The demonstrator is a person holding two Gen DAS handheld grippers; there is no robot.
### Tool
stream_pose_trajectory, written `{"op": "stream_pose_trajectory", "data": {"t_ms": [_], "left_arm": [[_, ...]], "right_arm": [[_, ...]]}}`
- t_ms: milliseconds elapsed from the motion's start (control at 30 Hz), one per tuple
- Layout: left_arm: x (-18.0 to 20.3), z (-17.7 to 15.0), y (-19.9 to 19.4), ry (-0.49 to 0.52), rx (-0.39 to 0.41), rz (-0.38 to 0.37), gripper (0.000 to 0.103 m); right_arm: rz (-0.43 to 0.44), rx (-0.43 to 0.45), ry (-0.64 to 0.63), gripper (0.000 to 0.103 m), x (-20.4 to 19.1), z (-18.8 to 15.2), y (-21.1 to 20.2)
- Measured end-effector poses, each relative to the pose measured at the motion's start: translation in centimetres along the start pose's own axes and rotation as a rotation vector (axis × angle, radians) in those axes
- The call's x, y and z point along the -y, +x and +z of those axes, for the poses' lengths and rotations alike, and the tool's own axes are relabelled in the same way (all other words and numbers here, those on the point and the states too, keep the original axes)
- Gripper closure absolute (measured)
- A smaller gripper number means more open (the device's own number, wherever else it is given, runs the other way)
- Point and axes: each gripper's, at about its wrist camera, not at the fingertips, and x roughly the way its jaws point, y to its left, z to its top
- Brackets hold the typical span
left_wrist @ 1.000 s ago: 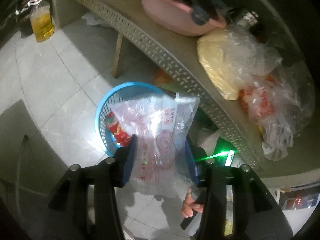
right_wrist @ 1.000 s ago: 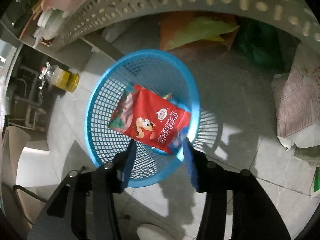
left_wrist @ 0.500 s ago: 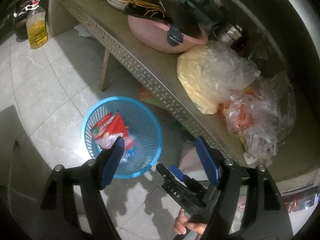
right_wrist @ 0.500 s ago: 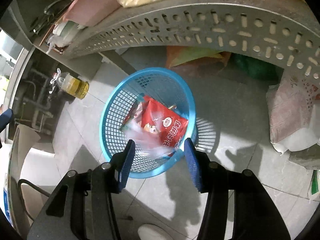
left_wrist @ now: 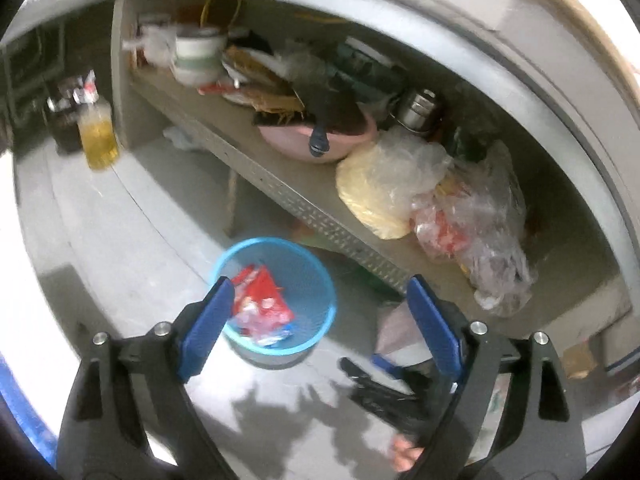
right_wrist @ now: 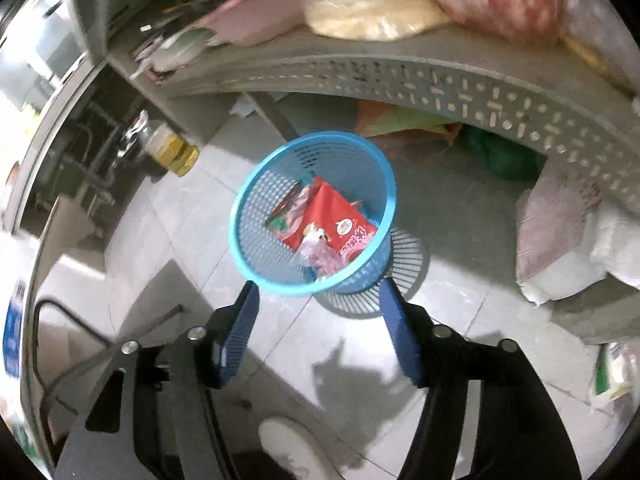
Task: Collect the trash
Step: 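Move both grippers back from the wastebasket to the table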
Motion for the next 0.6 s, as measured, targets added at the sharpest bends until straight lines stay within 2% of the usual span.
{"op": "stream_pose_trajectory", "data": {"t_ms": [67, 233, 333, 433, 600], "left_arm": [[0.2, -1.1, -1.9, 0.02, 0.016, 0.039, 0.014], [-0.5, -4.2, -6.8, -0.018, 0.022, 0.036, 0.011], [-1.3, -5.9, -9.4, -0.07, 0.036, 0.011, 0.009], [-1.8, -7.8, -11.6, -0.113, 0.043, 0.001, 0.009], [-2.8, -10.8, -15.1, -0.144, 0.085, 0.038, 0.009]], "right_arm": [[-0.02, 0.005, -0.056, 0.034, -1.3, -1.0, -2.4], [-0.061, 0.055, -0.178, 0.015, -3.9, -2.8, -7.9], [-0.071, 0.086, -0.24, 0.011, -5.4, -3.4, -10.4], [-0.134, 0.129, -0.338, 0.008, -7.5, -4.2, -12.8], [-0.197, 0.245, -0.513, 0.007, -11.7, -5.3, -17.5]]}}
